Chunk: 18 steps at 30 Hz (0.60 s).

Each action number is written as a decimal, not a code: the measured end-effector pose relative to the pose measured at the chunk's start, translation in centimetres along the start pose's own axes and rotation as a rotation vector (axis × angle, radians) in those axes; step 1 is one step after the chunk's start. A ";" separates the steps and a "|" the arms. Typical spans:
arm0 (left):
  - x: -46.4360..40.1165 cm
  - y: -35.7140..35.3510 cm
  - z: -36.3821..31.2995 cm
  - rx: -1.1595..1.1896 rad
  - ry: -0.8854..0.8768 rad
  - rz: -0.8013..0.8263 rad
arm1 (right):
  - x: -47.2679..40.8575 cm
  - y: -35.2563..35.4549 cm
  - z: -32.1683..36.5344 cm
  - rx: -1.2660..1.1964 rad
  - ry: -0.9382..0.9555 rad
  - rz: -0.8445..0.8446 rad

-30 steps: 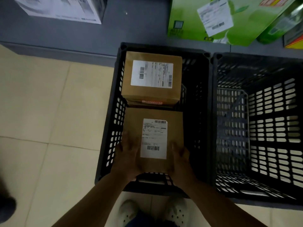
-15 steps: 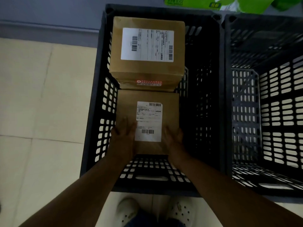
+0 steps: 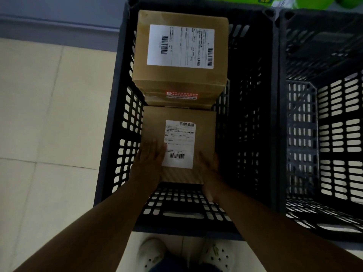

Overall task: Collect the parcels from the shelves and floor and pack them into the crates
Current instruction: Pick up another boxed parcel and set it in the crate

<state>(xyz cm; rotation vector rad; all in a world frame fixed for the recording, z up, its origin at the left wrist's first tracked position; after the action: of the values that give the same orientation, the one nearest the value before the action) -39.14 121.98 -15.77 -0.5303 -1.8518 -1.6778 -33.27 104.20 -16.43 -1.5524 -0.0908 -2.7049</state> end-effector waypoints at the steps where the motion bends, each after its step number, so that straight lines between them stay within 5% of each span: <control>1: 0.0 0.0 0.0 0.011 0.000 0.007 | 0.1 0.1 0.1 0.006 0.012 0.018; 5: 0.3 1.3 0.0 0.035 0.004 0.022 | 1.6 0.6 1.5 0.075 0.132 0.108; 9: 2.1 4.6 -0.7 0.101 0.022 -0.083 | 4.4 1.8 4.0 0.749 0.539 0.118; 14: 6.2 11.8 -2.7 0.004 -0.036 -0.257 | 11.0 1.9 9.4 1.427 0.708 0.035; 18: 10.6 19.9 -3.6 -0.050 -0.084 -0.347 | 17.3 1.4 14.8 1.419 0.808 -0.056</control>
<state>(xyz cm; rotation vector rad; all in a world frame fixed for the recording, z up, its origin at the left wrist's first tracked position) -33.80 120.08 6.39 -0.3153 -2.0587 -1.9546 -29.15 103.90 5.98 -0.0535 -1.5242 -1.9924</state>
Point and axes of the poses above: each hand's wrist, its own x-axis away from the middle knuckle, its own y-axis out of the back of the hand, z = x × y, the point moved 2 cm from there along -x, towards the middle knuckle, and after that the axes turned 5 degrees about -x, right-handed, at the moved point
